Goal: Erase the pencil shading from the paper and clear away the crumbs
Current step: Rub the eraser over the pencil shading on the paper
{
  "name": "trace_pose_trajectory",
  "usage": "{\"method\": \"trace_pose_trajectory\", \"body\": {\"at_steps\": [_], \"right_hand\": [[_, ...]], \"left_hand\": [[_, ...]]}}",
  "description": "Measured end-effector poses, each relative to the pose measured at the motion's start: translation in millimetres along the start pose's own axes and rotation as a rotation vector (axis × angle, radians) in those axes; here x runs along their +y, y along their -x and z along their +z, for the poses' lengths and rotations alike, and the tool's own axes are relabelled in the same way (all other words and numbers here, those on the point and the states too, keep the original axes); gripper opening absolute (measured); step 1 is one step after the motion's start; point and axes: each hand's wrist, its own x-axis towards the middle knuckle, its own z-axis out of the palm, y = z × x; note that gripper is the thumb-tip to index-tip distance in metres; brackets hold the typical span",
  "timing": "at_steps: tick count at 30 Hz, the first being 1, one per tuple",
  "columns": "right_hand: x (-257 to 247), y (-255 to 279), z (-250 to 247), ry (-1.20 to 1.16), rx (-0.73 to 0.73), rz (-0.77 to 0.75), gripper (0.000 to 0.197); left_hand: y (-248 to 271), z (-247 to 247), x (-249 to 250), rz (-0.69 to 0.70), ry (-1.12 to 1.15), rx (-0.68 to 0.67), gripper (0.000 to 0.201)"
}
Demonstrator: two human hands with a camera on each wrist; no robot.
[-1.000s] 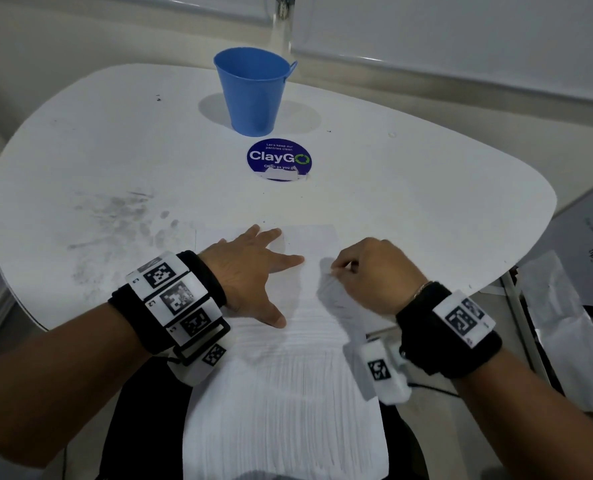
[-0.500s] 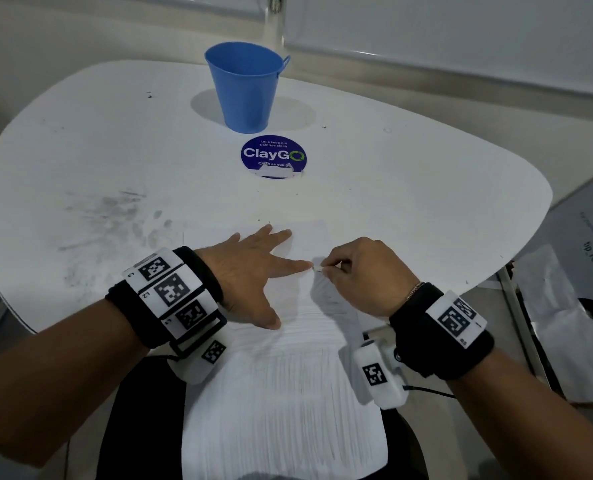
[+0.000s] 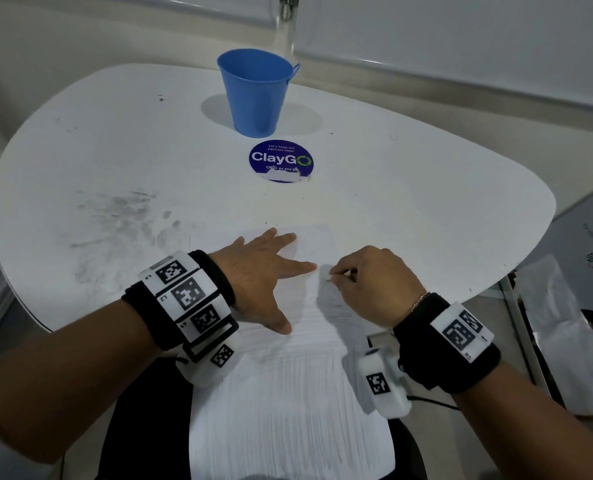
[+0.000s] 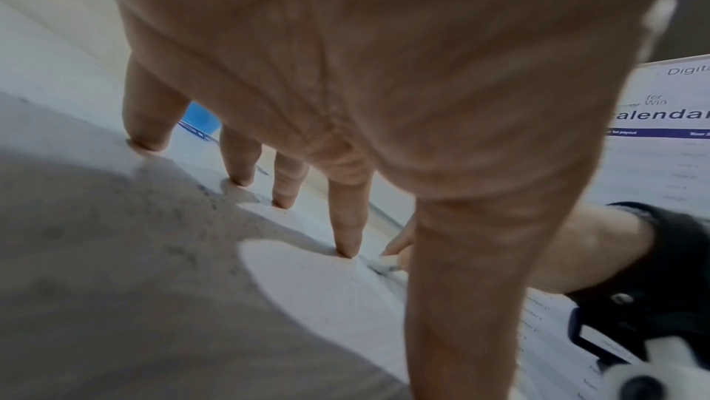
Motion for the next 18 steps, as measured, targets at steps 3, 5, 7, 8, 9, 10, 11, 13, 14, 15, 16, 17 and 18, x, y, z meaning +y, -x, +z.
{"method": "trace_pose_trajectory", "body": {"at_steps": [3, 5, 7, 8, 9, 10, 11, 13, 14, 15, 16, 17, 18], "right_hand": [[6.1, -5.3, -6.0, 0.008, 0.078, 0.064, 0.02], [1.7, -1.9, -3.5, 0.007, 0.059, 0.013, 0.02], [-5.1, 5.6, 1.1, 0.013, 0.011, -0.039, 0.021], [-5.4, 5.3, 1.4, 0.035, 0.014, -0.039, 0.021], [-3.2, 2.8, -0.3, 0.055, 0.034, -0.018, 0.021], [-0.5, -0.1, -2.7, 0.056, 0.057, 0.007, 0.021], [2.3, -1.8, -4.7, 0.044, 0.069, 0.022, 0.02], [3.4, -0.8, -5.1, 0.024, 0.035, 0.008, 0.02], [1.3, 1.0, -4.4, 0.021, -0.001, -0.012, 0.02], [-0.3, 2.4, -3.3, 0.019, -0.026, -0.023, 0.02], [0.0, 2.2, -3.0, 0.021, -0.026, -0.016, 0.02], [1.8, 0.4, -4.0, 0.025, -0.004, 0.006, 0.019], [3.7, -1.4, -5.8, 0.028, 0.029, 0.028, 0.02]], "left_hand": [[-0.4, 0.3, 0.2, -0.002, 0.001, 0.006, 0.104], [-0.6, 0.6, 0.6, -0.004, -0.001, 0.007, 0.104], [-1.1, 1.3, 0.2, -0.003, 0.002, 0.001, 0.105], [-1.1, 1.2, -0.3, -0.003, 0.003, 0.0, 0.105], [-0.7, 0.9, -0.8, -0.003, 0.002, -0.001, 0.105], [-0.3, 0.8, -1.2, -0.003, 0.0, -0.003, 0.105], [-0.2, 0.6, -1.2, -0.003, -0.002, -0.004, 0.105], [-1.0, 0.7, -0.9, -0.002, 0.0, -0.005, 0.105], [-1.2, 0.7, -0.9, -0.003, 0.001, -0.007, 0.105], [-0.9, 1.0, -1.0, -0.004, 0.001, -0.009, 0.105], [-1.0, 0.9, -0.9, -0.004, 0.001, -0.01, 0.105], [-0.7, 0.7, -0.8, -0.005, 0.001, -0.006, 0.105], [-0.4, 0.5, -0.6, -0.005, 0.004, -0.004, 0.104]]}}
